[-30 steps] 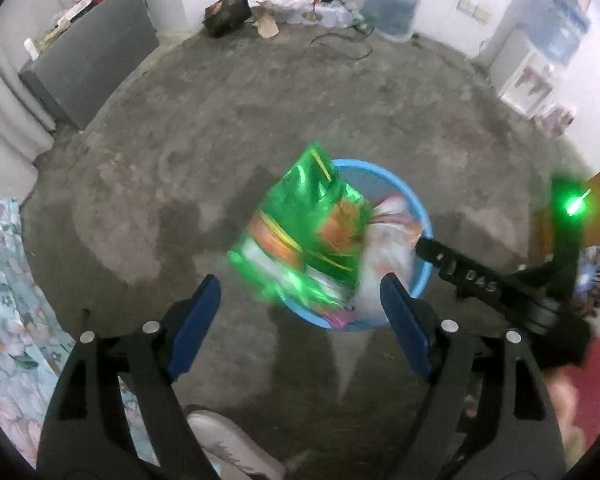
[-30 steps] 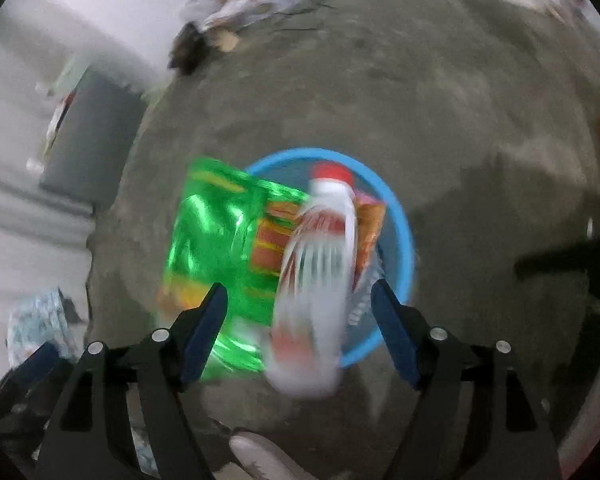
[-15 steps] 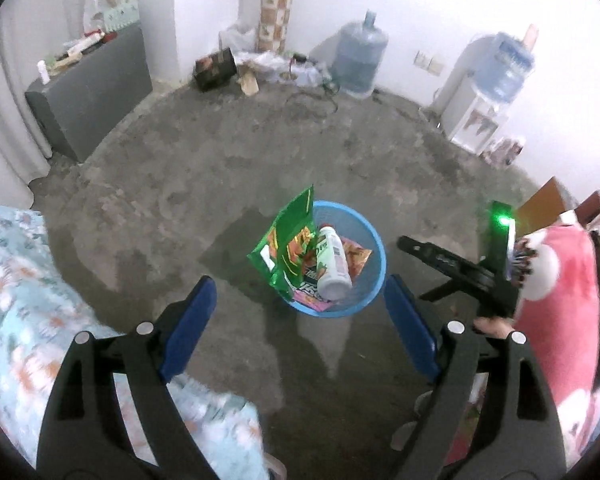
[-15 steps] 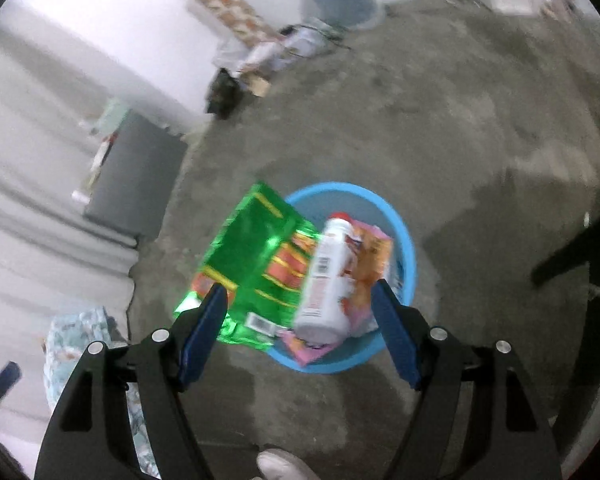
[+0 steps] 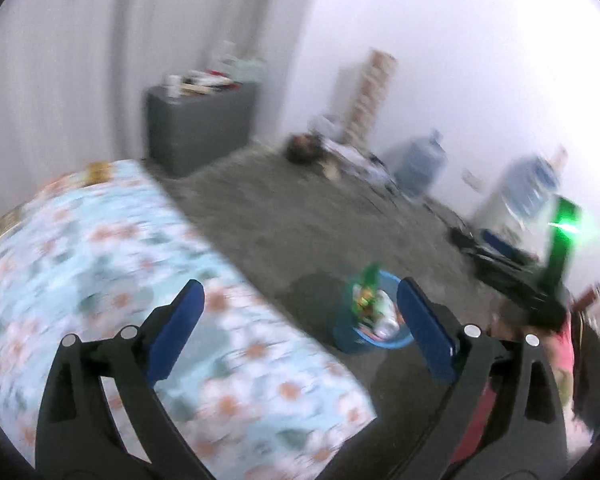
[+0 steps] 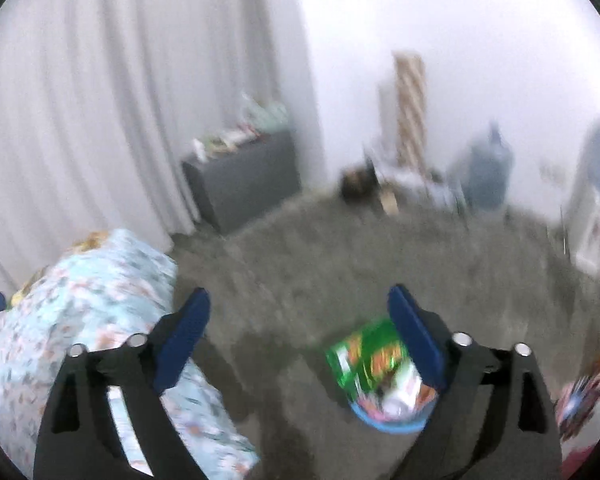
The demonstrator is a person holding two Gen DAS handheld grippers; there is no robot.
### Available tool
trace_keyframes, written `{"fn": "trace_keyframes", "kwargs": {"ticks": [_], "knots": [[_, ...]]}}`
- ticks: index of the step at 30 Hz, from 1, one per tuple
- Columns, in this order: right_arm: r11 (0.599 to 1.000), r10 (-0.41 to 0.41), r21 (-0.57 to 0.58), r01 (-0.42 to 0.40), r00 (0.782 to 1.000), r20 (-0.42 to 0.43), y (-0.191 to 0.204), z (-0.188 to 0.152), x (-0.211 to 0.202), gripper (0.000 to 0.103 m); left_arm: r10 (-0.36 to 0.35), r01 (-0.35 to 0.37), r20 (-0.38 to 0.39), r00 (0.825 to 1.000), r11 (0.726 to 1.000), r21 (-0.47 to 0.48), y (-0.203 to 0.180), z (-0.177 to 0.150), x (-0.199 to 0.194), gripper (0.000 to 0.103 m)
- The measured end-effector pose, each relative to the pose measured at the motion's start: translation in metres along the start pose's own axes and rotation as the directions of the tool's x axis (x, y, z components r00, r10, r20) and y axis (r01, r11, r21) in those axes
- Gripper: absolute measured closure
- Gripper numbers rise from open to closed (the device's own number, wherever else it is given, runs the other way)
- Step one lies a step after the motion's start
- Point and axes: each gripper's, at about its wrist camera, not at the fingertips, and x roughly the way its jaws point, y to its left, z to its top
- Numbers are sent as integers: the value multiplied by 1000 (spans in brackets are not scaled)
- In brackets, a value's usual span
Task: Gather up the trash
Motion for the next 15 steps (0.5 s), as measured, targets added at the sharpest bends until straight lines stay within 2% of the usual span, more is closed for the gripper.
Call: {"fn": "trace_keyframes", "kwargs": {"ticks": [2, 3, 5, 7, 11, 13, 14, 15], "knots": [[996, 17, -89, -13, 999, 42, 32, 10, -21, 6, 96, -94, 50, 994, 995, -36, 20, -7, -28, 10], [992, 26, -121, -19, 998, 56, 45, 13, -28, 7, 121, -118, 69, 990, 992, -46, 25, -10, -37, 9], [982, 59, -181, -46, 996, 69, 76, 20, -44, 6, 213, -203, 132, 968, 975, -89, 45, -21, -69, 9], [973, 121, -205, -105, 990, 68, 100, 23, -58, 6, 293, -273, 154, 944, 952, -135, 59, -30, -88, 9], [964, 220, -167, -208, 974, 55, 137, 16, -84, 6, 406, -368, 135, 904, 899, -235, 88, -56, -123, 9], [955, 255, -163, -247, 966, 33, 156, -2, -95, 6, 471, -427, 115, 875, 861, -276, 98, -76, -137, 9], [950, 267, -174, -261, 964, 14, 163, -10, -97, 6, 487, -441, 104, 867, 848, -294, 102, -86, -143, 9], [944, 271, -193, -268, 963, -14, 172, -21, -99, 6, 483, -436, 97, 870, 846, -306, 104, -97, -144, 9]]}}
